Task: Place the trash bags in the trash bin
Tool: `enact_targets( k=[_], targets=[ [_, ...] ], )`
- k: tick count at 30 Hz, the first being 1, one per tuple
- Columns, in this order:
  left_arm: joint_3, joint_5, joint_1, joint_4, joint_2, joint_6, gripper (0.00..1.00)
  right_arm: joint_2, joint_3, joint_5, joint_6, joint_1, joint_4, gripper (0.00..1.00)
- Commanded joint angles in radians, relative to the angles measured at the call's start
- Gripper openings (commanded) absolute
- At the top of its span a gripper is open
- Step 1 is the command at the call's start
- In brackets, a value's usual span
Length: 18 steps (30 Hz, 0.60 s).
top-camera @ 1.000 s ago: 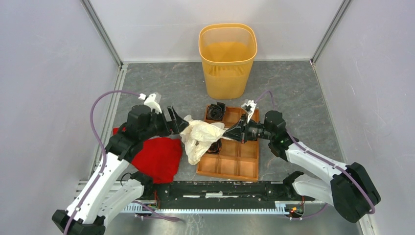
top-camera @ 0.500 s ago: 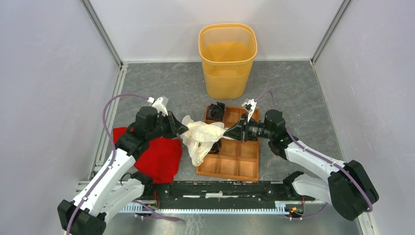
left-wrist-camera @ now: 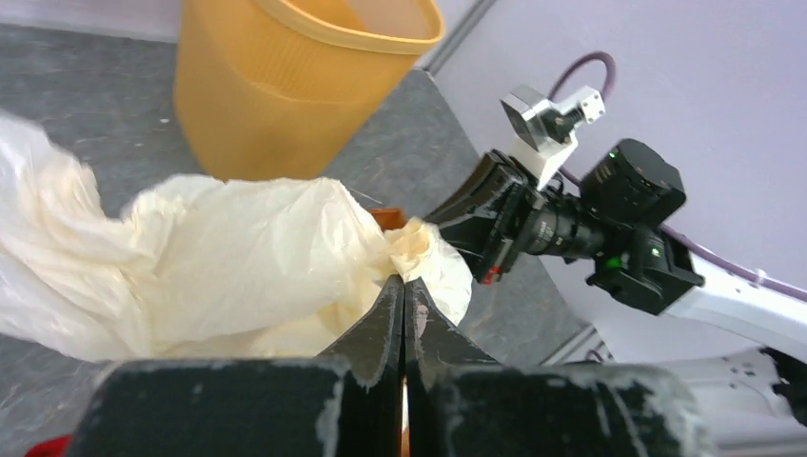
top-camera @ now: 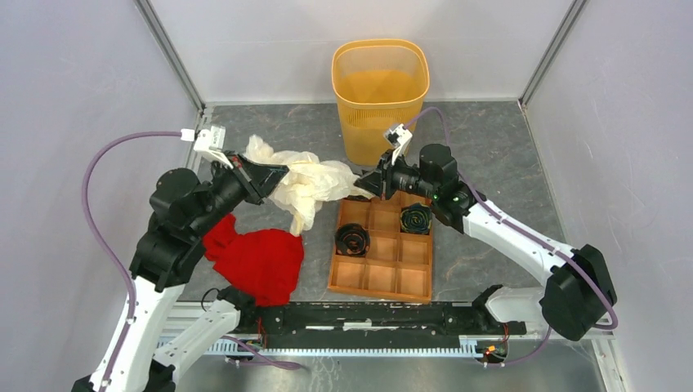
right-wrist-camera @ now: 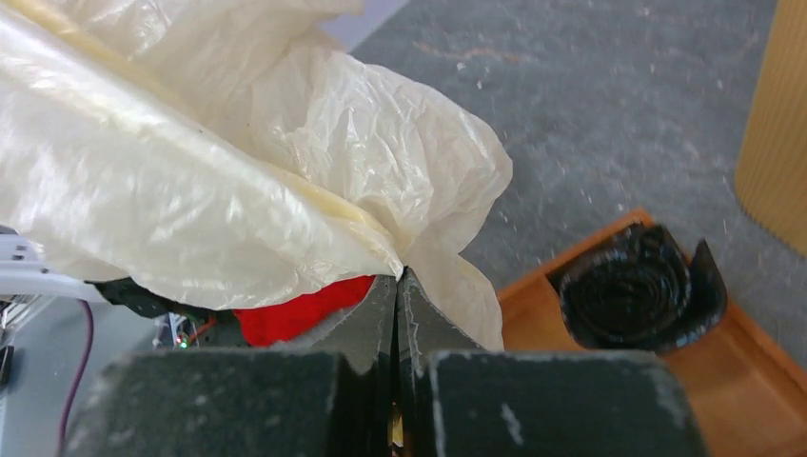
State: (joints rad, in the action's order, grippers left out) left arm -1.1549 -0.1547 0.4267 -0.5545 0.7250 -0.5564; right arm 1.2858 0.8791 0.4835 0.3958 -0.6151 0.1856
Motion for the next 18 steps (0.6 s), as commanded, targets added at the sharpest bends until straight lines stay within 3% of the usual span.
enact_targets(
  k=[1,3,7,11,18],
  targets=[
    [-0.037,-0.185,-0.004,-0.029,0.103,-0.038,0.02,0.018,0.092,-0.087,0.004,-0.021,-0.005,0.01],
    [-0.042,-0.182,-0.005,-0.057,0.119,-0.043,0.02,0.031,0.118,-0.083,-0.012,-0.021,-0.018,0.02],
    [-0.052,-0.083,-0.005,-0.12,0.121,-0.08,0.02,0.043,0.141,-0.121,-0.078,-0.021,-0.094,0.29],
    [-0.035,0.019,-0.005,-0.121,0.106,-0.15,0.02,0.04,0.199,-0.275,-0.22,-0.024,-0.341,0.53],
    [-0.025,0.227,-0.005,-0.146,0.092,-0.23,0.02,-0.077,0.188,-0.511,-0.346,-0.072,-0.577,0.72]
  ],
)
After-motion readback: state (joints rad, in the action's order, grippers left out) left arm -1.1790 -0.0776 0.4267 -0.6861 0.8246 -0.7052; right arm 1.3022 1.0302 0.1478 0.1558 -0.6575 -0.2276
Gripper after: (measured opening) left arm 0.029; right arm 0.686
